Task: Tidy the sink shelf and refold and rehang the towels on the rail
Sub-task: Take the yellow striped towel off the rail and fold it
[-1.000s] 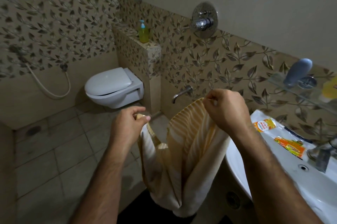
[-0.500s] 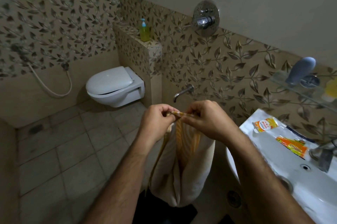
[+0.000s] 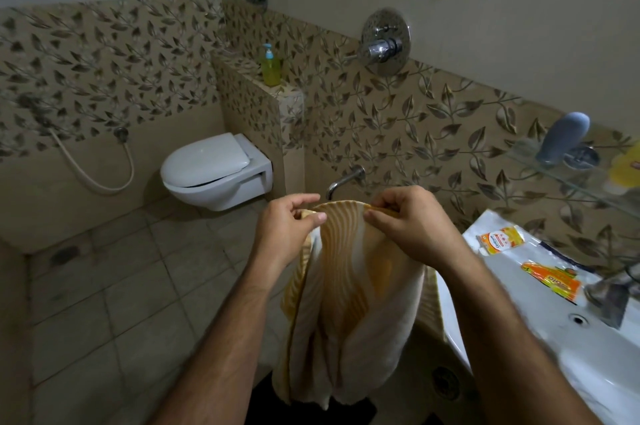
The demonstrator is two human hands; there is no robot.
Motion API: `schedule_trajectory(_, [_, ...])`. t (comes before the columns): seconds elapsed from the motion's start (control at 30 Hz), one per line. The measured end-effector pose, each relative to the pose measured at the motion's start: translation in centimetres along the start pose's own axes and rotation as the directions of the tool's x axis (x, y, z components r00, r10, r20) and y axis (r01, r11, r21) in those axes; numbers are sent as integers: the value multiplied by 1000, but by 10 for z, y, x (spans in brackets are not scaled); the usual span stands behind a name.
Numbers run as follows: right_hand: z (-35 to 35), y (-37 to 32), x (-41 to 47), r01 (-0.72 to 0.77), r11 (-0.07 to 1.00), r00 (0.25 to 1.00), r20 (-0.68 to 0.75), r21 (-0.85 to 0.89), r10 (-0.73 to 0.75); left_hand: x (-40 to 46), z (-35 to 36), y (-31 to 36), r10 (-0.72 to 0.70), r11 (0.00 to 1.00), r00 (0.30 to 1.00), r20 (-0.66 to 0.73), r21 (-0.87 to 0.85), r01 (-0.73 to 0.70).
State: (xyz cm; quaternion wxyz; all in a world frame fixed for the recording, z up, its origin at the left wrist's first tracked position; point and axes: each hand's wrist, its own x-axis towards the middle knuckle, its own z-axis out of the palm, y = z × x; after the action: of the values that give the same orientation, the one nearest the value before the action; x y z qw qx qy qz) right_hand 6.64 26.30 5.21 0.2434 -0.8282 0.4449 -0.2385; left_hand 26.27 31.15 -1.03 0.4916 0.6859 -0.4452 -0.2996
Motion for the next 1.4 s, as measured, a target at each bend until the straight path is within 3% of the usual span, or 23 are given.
schedule_trajectory(0.13, [11,-2,2,45,999,996,72,-3,-44,-14,11,7,139,980,973,181,-168,-109])
schedule_trajectory(0.23, [10,-3,2,69,998,991,118,4,-69,-13,14,11,183,976,955,233,-158,-149])
schedule_trajectory(0.4, [2,1,-3,14,999,982,190,-38,-7,-9,15,8,145,989,988,52,-3,-145])
schedule_trajectory(0.53, [-6,5,-8,-39,999,991,125,-20,41,1,11,6,77,992,993,-94,102,-67])
schedule_trajectory(0.7, [-5,6,-6,-55,998,998,-18,25,56,-10,16,11,77,995,990,122,-78,-68])
schedule_trajectory(0.87, [1,6,-4,54,997,994,93,-52,-49,-17,28,14,146,978,942,302,-190,-90])
schedule_trajectory(0.97, [1,6,-4,61,993,992,115,-104,-49,-14,34,9,108,988,965,241,-131,-78])
schedule_trajectory(1.1, [-6,10,-10,-6,991,991,132,-135,24,-2,30,1,62,998,998,25,18,-62])
schedule_trajectory(1.2, [-13,13,-13,-25,991,994,105,-134,40,2,28,1,14,997,1000,-26,81,-12])
schedule_trajectory(1.27, [-14,14,-13,-29,992,997,61,-121,37,-3,29,3,23,999,1000,17,28,-24])
schedule_trajectory(1.4, [-8,12,-8,-1,992,999,43,-122,6,-17,34,16,107,985,965,239,-161,-69])
